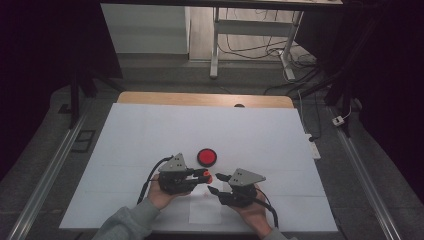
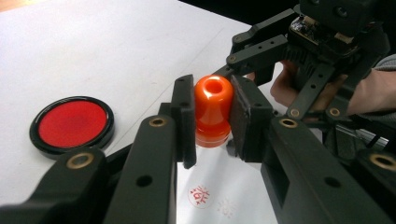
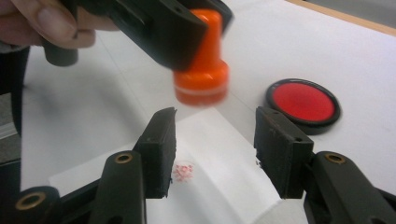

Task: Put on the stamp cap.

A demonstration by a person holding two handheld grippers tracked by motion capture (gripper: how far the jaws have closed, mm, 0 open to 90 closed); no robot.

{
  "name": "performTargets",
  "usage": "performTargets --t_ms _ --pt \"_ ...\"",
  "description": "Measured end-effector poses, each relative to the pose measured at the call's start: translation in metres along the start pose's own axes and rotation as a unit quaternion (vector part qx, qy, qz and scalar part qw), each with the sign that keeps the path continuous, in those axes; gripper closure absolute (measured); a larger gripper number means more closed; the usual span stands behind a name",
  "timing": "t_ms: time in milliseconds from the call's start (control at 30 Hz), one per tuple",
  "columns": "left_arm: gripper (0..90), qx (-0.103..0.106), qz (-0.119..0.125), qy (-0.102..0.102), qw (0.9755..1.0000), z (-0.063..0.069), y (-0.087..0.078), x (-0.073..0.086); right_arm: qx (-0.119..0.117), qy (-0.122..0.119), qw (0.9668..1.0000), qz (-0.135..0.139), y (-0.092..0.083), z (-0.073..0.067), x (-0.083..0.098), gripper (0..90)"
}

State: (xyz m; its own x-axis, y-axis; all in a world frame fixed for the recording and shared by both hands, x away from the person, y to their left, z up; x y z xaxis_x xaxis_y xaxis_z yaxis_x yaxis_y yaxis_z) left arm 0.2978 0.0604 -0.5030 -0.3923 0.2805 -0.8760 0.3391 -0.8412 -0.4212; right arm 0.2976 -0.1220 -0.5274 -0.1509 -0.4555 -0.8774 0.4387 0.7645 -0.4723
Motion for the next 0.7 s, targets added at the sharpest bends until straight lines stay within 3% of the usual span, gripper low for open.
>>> performTargets --t_ms 500,700 --pt "71.9 -0.008 0.005 -0.008 0.9999 -0.007 -0.010 -0.003 0.047 0.008 0.9989 -0.004 -0.038 0.031 0.020 48.3" --pt "71.9 -0.012 0.006 -0.010 0.9999 -0.011 -0.014 -0.004 0.063 0.009 0.9978 -0.018 -0.055 0.043 0.030 47.9"
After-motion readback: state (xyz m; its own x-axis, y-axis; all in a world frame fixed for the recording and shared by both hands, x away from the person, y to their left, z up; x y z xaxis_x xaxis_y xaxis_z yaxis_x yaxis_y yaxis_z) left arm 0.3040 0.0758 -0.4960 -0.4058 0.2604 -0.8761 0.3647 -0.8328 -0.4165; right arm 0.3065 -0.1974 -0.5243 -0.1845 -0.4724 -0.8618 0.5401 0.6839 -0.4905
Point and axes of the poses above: each handheld gripper's, and its own axes: y roughly forward along the jaws, x roughly out of its underside, z roughly to its right, the point moved 4 cm from there along y, roughly forward along the jaws, and after that the axes turned 4 degrees about -y, right-handed, at the moved point
